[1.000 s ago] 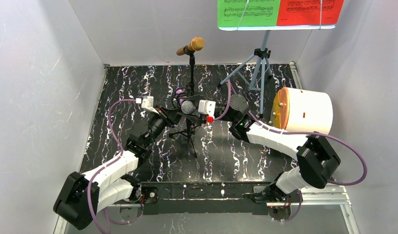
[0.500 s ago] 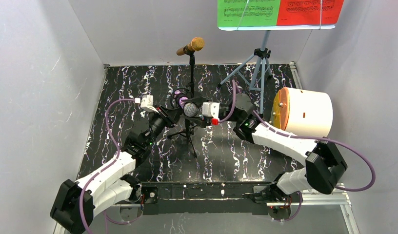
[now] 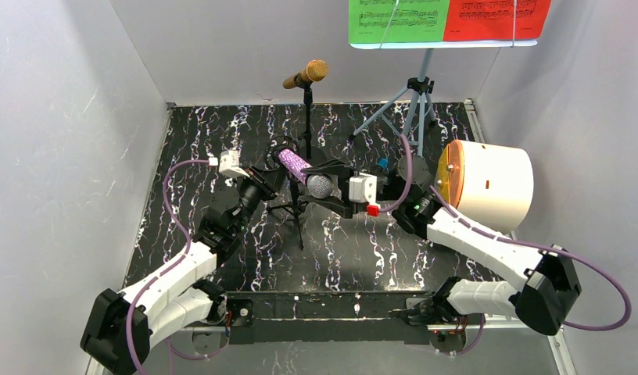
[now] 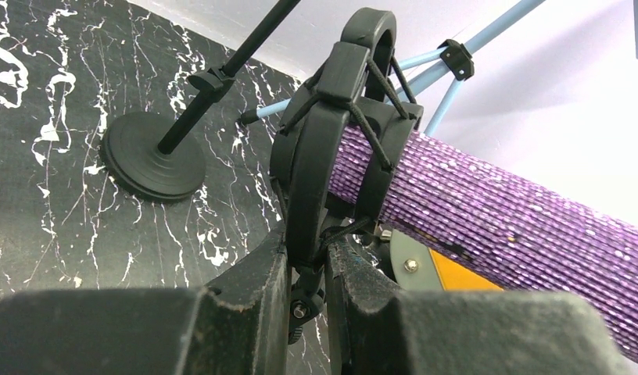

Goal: Pack up the instrument practice props
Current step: Remove the microphone from the microphone stand.

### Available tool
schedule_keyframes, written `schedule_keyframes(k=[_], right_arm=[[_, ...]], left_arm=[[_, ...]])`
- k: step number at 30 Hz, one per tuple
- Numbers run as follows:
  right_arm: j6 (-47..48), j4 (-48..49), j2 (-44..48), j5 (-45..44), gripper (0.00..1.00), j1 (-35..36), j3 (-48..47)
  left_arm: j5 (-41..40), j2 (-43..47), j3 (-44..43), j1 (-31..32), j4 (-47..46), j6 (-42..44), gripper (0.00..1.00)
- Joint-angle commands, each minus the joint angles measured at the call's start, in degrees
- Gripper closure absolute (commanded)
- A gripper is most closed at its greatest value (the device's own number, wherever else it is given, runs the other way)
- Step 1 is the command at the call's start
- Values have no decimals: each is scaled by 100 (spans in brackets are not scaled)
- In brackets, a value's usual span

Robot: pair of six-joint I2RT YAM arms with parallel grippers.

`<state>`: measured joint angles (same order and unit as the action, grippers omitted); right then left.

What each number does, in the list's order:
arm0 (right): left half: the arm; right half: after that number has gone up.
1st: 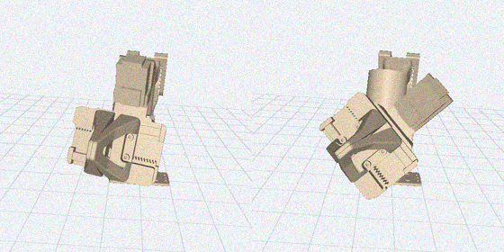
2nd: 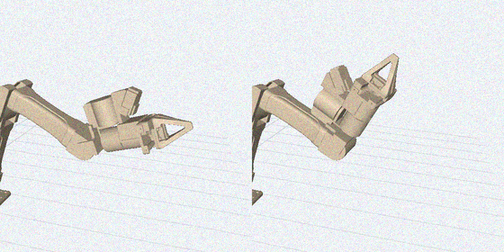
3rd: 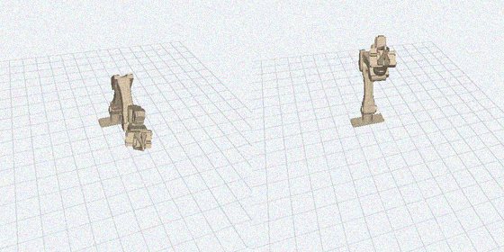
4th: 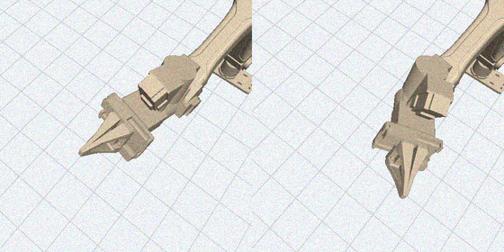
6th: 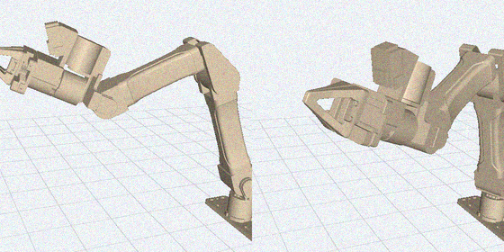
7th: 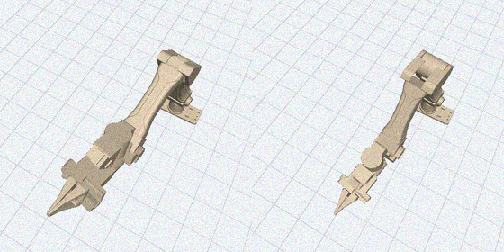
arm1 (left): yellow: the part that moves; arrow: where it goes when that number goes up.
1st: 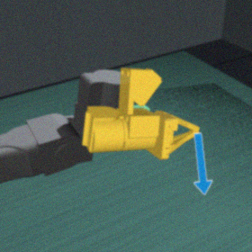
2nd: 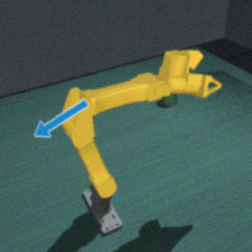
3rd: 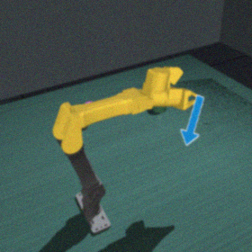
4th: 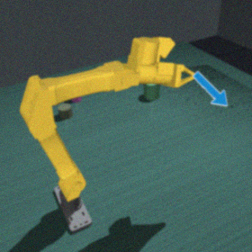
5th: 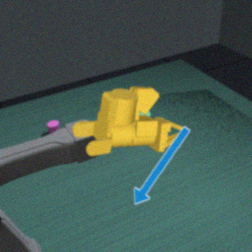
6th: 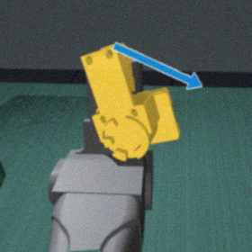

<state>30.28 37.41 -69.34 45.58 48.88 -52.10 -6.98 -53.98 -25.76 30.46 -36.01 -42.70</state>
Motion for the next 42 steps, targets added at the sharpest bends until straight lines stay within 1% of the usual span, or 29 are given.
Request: schedule_keyframes(k=[1, 4, 11, 16, 18, 19, 20, 22, 26, 29, 33, 35, 40, 42], right_arm=[[-305, -63, 469, 88, 99, 43, 166], [-401, -257, 701, -43, 99, 45, 202], [-952, -468, 1151, -688, 99, 45, 393], [-1306, -679, 1463, -1057, 99, 48, 536], [-1492, -794, 1565, -1231, 99, 48, 532], [-1597, -909, 1595, -1334, 99, 51, 507], [-1650, -1104, 1614, -1457, 99, 47, 469], [-1781, -1517, 1618, -1820, 99, 43, 370], [-2167, -2595, 1465, -2685, 99, 40, 33], [-2534, -3185, 1343, -3130, 99, 42, -175], [-3157, -3628, 1166, -3590, 99, 17, -390], [-3465, -3997, 998, -3796, 99, -1, -586], [-4242, -4692, 437, -4038, 99, -122, -1178], [-4487, -4793, 284, -4014, 99, -165, -1307]], left_arm=[[-427, -153, -69, -95, 440, 268, 100], [-355, -195, -86, -93, 418, 340, 100], [53, -266, -120, -93, 225, 559, 81], [153, -210, -131, -93, 218, 644, 76], [194, -194, -130, -93, 213, 668, 69], [230, -180, -131, -93, 202, 687, 62], [271, -171, -138, -93, 192, 727, 57], [362, -150, -171, -93, 191, 800, 49], [530, -99, -210, -93, 215, 912, 37], [618, -16, -236, -93, 297, 970, 29], [923, 72, -469, -93, 660, 1162, 25], [1051, 151, -596, -93, 918, 1247, 23], [1177, 429, -1023, -93, 1950, 1577, 19], [1280, 540, -1206, -93, 2351, 1726, 17]])
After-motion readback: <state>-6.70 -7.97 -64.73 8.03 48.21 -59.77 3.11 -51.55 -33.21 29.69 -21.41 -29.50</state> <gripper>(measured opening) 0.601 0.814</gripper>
